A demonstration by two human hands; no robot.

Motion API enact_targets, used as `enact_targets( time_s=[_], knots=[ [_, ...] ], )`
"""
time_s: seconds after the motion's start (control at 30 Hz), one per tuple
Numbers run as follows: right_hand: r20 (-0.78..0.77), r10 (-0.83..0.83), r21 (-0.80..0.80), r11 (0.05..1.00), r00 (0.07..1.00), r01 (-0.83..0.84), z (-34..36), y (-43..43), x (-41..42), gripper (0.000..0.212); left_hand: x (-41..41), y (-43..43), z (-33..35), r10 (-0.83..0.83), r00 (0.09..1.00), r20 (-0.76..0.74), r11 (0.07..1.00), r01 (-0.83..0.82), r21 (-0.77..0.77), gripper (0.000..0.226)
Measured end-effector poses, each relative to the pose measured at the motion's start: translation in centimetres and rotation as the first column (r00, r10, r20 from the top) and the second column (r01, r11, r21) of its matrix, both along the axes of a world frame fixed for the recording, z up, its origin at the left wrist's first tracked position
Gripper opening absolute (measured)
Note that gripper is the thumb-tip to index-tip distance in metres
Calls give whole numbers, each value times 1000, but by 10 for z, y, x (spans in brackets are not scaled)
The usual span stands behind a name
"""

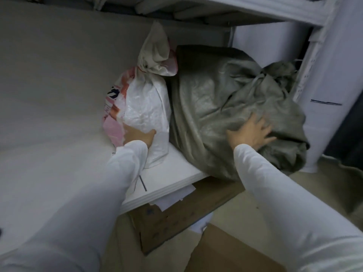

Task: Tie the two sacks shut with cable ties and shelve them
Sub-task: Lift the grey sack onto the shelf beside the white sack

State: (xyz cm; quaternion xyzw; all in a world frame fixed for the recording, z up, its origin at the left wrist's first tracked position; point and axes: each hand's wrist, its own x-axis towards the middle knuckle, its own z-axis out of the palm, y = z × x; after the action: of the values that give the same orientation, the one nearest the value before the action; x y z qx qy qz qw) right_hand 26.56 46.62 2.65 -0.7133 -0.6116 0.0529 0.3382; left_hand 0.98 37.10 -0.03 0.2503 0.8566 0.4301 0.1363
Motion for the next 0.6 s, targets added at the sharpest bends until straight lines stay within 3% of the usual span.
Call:
enact_targets(
  time_s=[0.1, 0.2, 0.3, 0.37, 0.43, 0.5, 0.6],
  knots=[
    [-19, -134, -152, 980, 991, 129, -13, 1, 48, 115, 44, 8, 8, 29, 998, -51, 999, -30, -21, 105],
    [-232, -208, -276, 951, 950, 141, -31, 5, 83, 139, 89, 20, 10, -128, 982, -138, 990, 120, -67, 102],
    [-580, -134, -337, 937, 804, -87, -52, 12, 102, 150, 119, 33, 2, -307, 946, -109, 948, 293, -124, 107],
    [-714, 9, -280, 913, 700, -297, -64, 18, 98, 149, 131, 41, -5, -395, 916, -68, 913, 383, -141, 113],
    [-711, 151, -219, 881, 686, -420, -69, 22, 82, 149, 136, 48, -14, -463, 886, -21, 878, 455, -151, 119],
    [-604, 301, -171, 855, 738, -489, -68, 30, 60, 147, 134, 55, -25, -515, 857, -3, 846, 507, -166, 124],
    [-449, 457, -121, 820, 768, -559, -55, 49, 30, 124, 127, 65, -36, -542, 839, -50, 833, 528, -163, 125]
  ],
)
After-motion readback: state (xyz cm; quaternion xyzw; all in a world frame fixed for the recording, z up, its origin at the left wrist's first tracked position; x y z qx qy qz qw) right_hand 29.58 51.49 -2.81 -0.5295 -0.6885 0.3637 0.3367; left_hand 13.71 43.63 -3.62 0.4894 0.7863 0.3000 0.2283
